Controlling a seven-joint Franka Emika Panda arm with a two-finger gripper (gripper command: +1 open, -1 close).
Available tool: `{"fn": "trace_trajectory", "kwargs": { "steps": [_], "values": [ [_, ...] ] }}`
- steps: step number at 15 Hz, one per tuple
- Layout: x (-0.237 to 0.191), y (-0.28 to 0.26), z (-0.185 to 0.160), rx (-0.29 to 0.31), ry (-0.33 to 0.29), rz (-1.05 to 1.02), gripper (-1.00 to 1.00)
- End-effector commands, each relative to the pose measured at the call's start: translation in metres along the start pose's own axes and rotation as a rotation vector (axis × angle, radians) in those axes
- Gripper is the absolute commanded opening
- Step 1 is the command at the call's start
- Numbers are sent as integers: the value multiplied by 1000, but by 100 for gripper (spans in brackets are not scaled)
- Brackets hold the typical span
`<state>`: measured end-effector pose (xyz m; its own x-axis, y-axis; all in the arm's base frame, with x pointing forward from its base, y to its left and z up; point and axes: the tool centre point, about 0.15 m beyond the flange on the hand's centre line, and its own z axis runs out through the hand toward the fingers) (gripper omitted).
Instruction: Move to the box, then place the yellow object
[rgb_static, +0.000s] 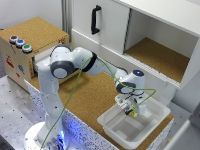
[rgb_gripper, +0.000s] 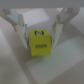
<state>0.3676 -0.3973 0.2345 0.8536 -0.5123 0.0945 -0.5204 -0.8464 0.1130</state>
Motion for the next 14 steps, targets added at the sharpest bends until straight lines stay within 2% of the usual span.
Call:
{"fn": "trace_trajectory", "kwargs": {
  "steps": [1, 6, 9, 11, 14],
  "values": [
    [-28, 6, -42, -6, 136, 45, 100],
    [-28, -10, -143, 132, 218, 29, 100],
    [-40, -33, -188, 204, 250, -46, 100],
    [-57, -59, -211, 244, 234, -127, 100],
    [-90, -98, -227, 287, 193, -252, 100]
  ]
}}
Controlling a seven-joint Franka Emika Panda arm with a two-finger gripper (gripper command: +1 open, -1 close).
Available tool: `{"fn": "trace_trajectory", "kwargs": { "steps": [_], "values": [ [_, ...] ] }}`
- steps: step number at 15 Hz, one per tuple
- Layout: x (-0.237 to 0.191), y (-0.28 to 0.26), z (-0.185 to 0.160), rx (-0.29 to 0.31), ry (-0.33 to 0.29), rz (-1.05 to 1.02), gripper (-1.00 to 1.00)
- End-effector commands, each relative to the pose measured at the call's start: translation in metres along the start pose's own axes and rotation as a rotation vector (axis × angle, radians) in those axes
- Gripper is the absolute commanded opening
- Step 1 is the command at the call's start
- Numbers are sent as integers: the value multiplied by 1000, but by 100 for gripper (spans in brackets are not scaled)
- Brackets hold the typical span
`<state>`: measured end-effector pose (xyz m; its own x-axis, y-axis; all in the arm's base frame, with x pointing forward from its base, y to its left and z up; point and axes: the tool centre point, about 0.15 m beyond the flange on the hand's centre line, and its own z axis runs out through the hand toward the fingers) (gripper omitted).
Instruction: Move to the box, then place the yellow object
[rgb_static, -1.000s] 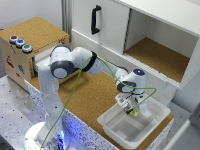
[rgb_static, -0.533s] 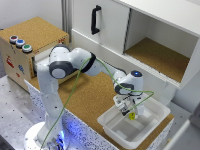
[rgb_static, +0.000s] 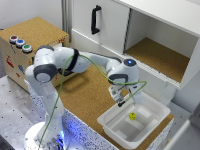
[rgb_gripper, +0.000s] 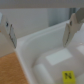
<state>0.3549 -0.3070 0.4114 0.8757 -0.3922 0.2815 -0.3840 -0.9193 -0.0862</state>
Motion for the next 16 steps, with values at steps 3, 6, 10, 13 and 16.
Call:
{"fn": "trace_trajectory", "kwargs": {
  "steps": [3, 6, 10, 13, 16],
  "values": [
    [-60, -108, -44, 130, -54, -243, 100],
    [-74, -145, -48, 161, -110, -333, 100],
    [-74, -145, -48, 161, -110, -333, 100],
    [-74, -145, -48, 161, -110, -333, 100],
    [-74, -145, -48, 161, -110, -333, 100]
  ]
}}
